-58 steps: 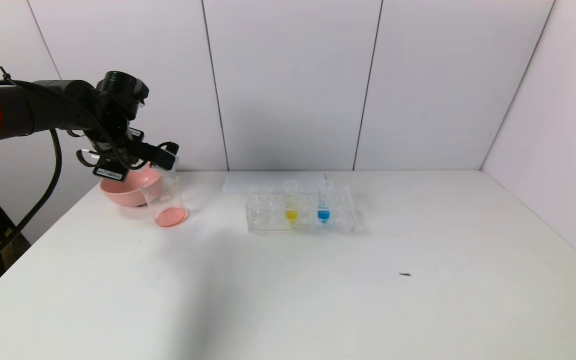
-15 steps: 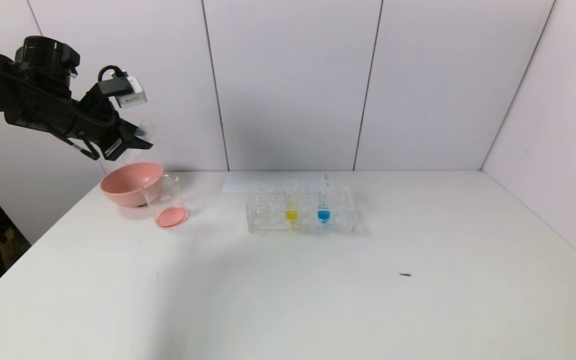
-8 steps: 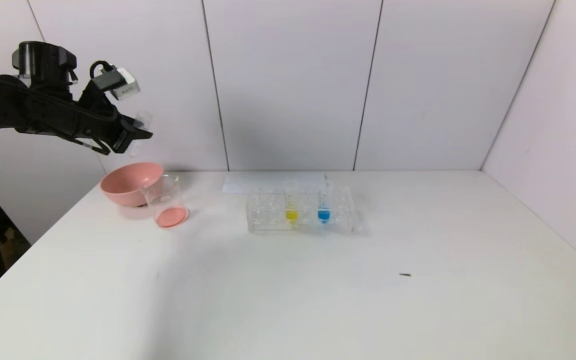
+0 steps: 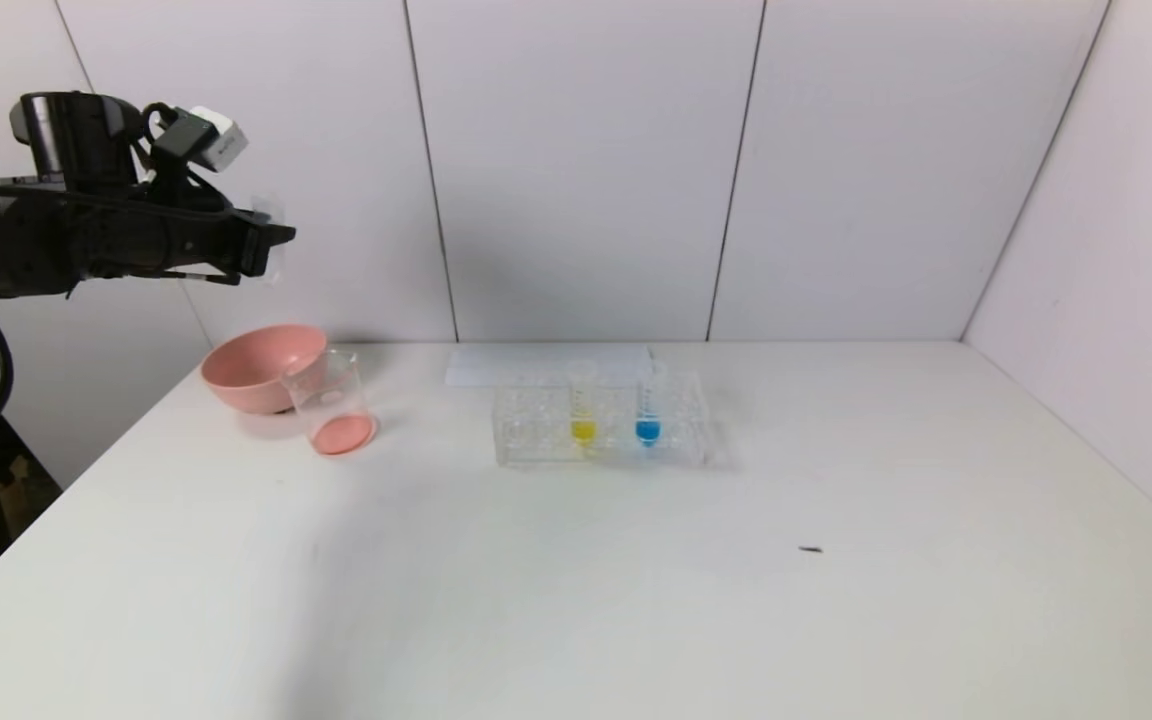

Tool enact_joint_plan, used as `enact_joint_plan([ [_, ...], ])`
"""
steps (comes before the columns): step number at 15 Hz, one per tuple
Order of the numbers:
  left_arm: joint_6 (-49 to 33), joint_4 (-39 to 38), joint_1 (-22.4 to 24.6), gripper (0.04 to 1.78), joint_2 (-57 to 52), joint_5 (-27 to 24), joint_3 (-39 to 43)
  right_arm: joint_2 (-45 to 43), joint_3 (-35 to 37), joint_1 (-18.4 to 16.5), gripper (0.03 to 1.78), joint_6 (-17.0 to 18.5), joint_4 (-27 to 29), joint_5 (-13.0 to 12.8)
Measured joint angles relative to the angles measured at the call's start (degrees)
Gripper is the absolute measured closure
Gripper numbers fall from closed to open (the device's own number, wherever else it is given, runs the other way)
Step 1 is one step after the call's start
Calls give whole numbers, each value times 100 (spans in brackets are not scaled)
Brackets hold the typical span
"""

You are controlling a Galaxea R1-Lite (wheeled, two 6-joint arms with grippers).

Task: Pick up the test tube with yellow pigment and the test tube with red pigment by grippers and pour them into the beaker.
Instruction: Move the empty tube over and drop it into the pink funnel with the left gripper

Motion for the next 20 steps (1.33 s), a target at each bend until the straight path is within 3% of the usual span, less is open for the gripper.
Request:
enact_joint_plan([
  [2, -238, -407, 0, 137, 20, 74, 113, 0, 0, 0, 11, 0, 0, 0],
  [12, -979, -455, 66, 137, 256, 656, 162, 0, 2, 0, 11, 0, 0, 0],
  [20, -1943, -986, 222, 137, 596, 681, 419, 0, 2, 0, 11, 0, 0, 0],
])
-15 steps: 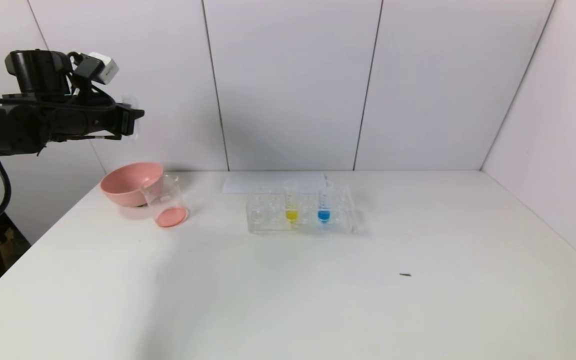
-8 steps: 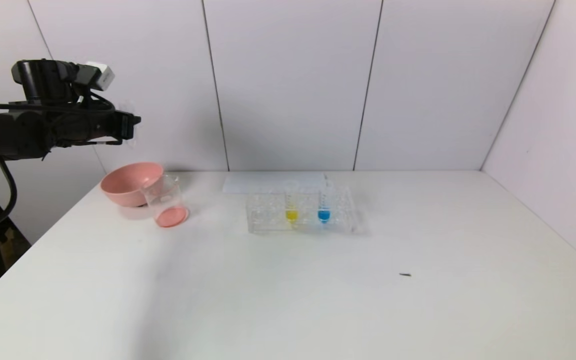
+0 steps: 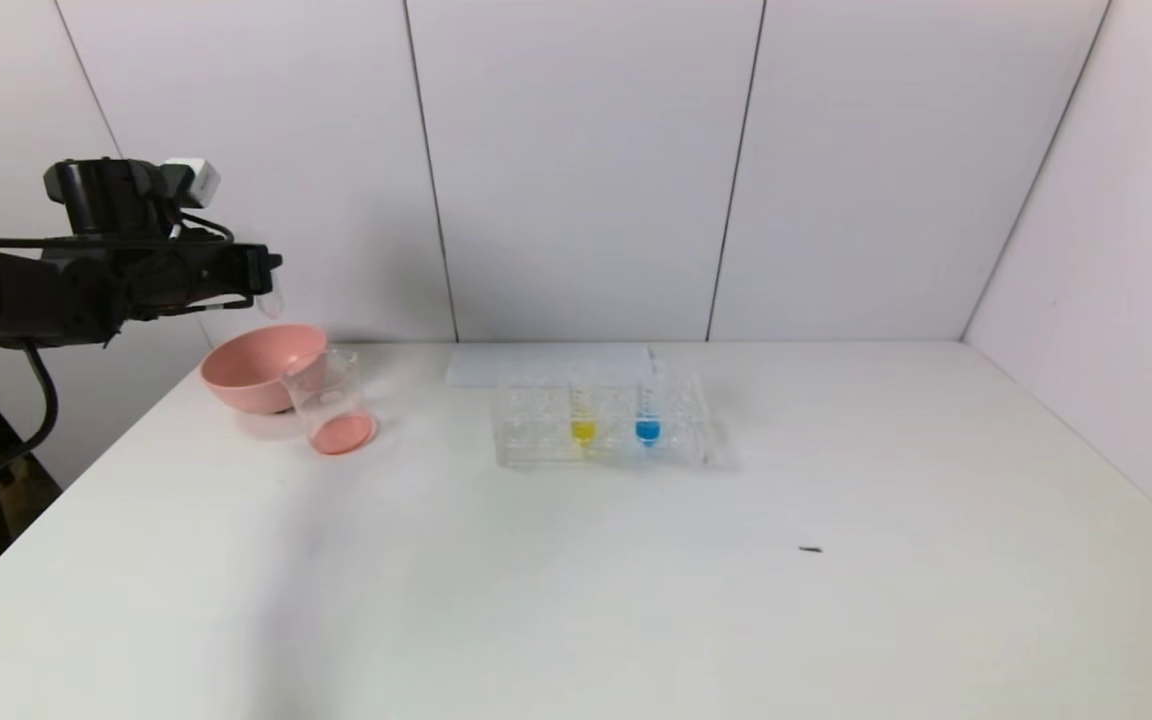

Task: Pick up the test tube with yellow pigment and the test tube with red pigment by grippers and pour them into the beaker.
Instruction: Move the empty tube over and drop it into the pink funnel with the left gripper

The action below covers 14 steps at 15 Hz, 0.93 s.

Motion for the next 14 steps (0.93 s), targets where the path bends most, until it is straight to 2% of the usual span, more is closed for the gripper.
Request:
enact_joint_plan([
  [4, -234, -382, 133, 137, 167, 2, 140, 0, -2, 0, 11, 0, 0, 0],
  [14, -255, -549, 423, 137, 614, -15, 88, 0, -2, 0, 11, 0, 0, 0],
])
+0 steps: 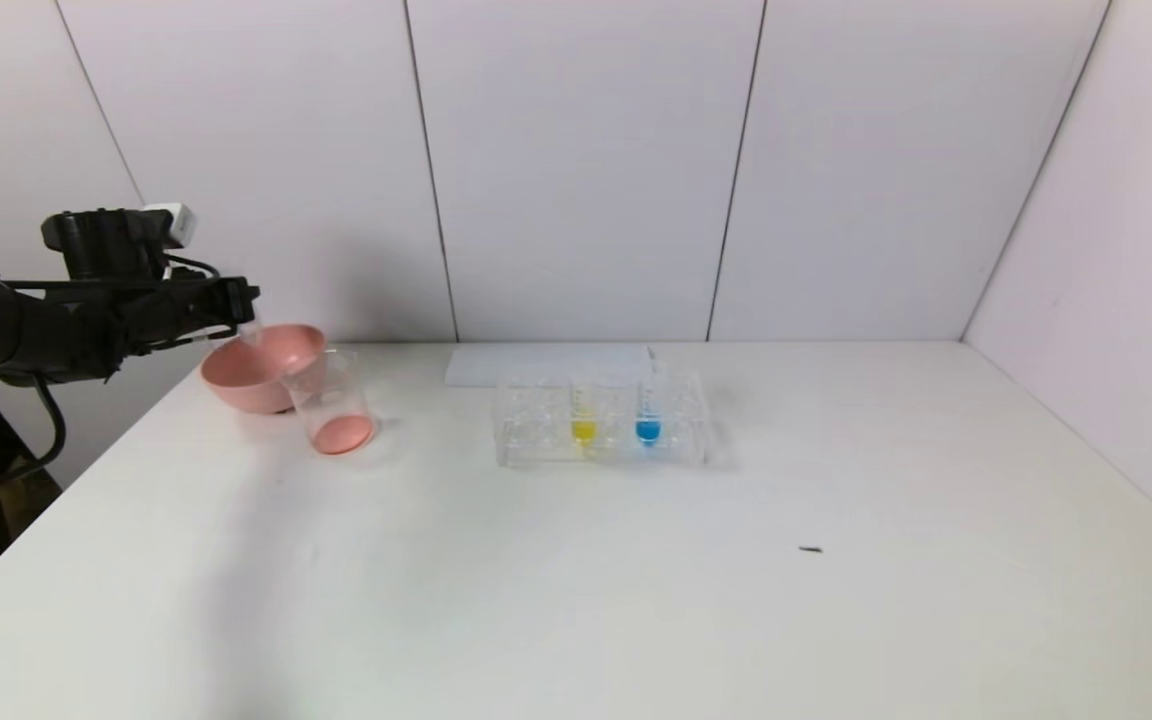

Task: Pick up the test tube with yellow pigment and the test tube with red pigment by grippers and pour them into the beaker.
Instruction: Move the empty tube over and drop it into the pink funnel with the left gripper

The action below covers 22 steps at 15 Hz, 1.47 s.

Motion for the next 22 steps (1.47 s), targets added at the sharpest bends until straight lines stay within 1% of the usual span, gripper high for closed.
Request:
enact_joint_plan([
  [8, -146, -48, 38, 137, 501, -74, -210, 0, 0, 0, 11, 0, 0, -1],
  [18, -80, -30, 132, 137, 700, -82, -293, 0, 0, 0, 11, 0, 0, 0],
  [20, -83, -28, 138, 133, 711, -82, -295, 0, 0, 0, 11, 0, 0, 0],
  [22, -83, -34, 140, 121, 711, -82, -304, 0, 0, 0, 11, 0, 0, 2],
])
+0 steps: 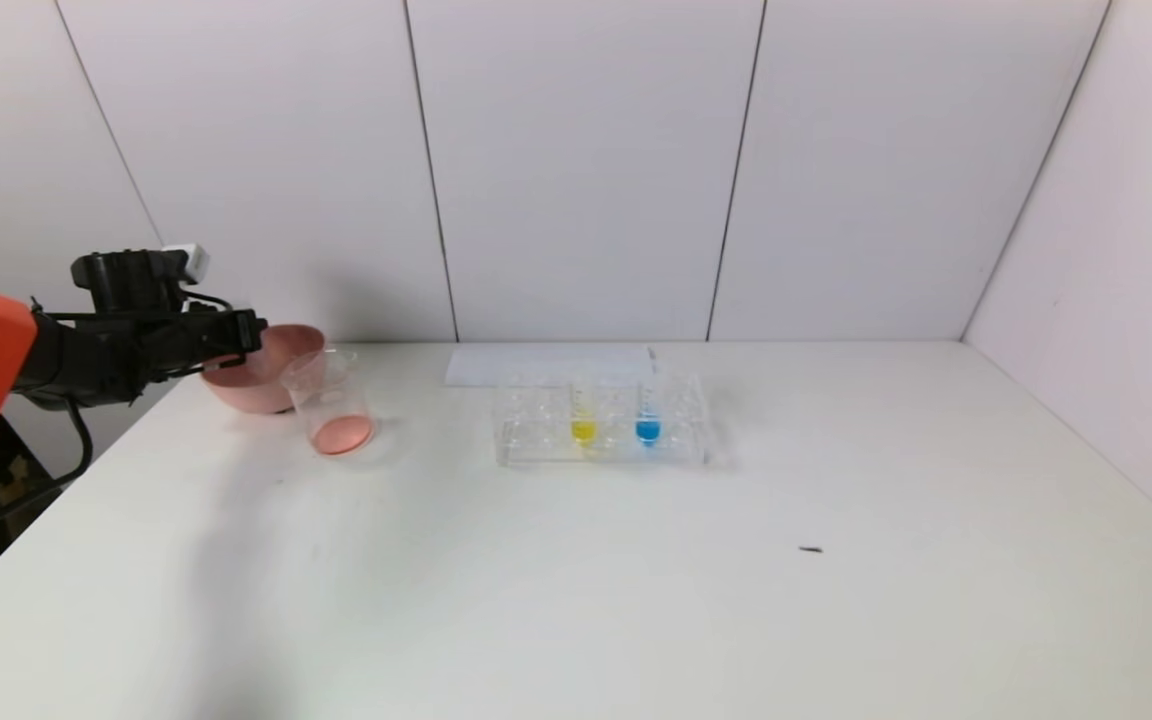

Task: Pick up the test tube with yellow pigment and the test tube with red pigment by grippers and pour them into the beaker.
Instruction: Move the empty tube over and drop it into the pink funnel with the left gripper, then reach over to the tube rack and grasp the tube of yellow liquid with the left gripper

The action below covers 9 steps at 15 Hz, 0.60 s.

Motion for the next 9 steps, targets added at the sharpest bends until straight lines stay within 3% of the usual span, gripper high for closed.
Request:
enact_joint_plan([
  [5, -2, -2, 0, 46, -27, 0, 17, 0, 0, 0, 11, 0, 0, -2],
  [9, 13, -11, -4, 9, -144, 2, 88, 0, 0, 0, 11, 0, 0, -2],
])
